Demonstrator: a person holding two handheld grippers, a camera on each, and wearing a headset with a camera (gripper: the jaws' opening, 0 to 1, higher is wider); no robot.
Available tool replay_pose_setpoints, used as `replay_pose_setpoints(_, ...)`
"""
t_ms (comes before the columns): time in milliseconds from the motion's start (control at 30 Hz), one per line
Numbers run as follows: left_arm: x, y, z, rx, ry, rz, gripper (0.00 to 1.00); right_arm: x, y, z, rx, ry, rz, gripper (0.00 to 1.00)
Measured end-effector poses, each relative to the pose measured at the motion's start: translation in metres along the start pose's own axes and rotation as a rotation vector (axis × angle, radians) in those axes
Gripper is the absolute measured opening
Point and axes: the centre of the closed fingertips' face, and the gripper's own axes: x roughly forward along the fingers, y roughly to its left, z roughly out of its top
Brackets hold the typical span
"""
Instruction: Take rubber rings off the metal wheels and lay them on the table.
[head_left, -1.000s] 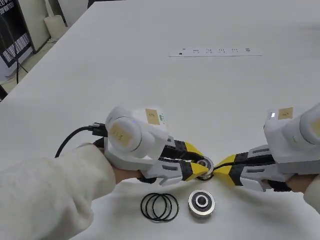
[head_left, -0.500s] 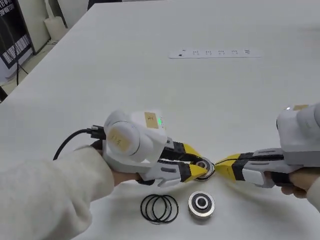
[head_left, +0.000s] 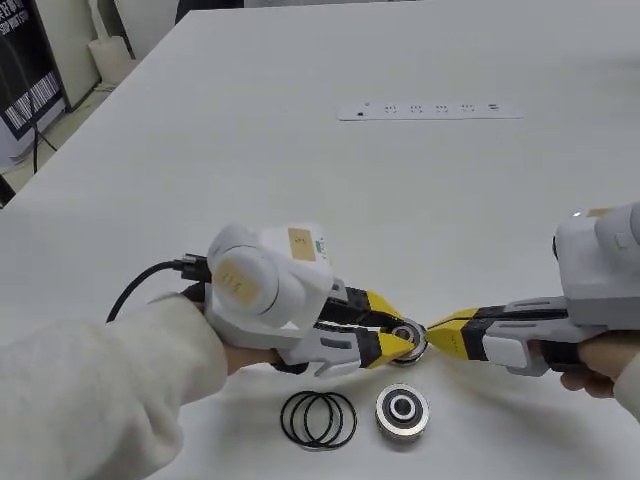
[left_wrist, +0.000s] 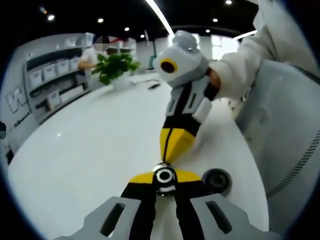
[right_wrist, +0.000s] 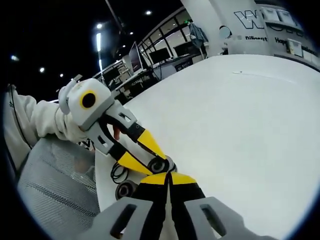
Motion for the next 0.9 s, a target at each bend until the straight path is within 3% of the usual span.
replay_pose_setpoints(900, -0.0007, -0.0002, -0.0002, 0.008, 0.004, -0.003, 0.14, 0.0029, 0.0075, 0.0054, -0.021, 0.004, 0.016, 0.0)
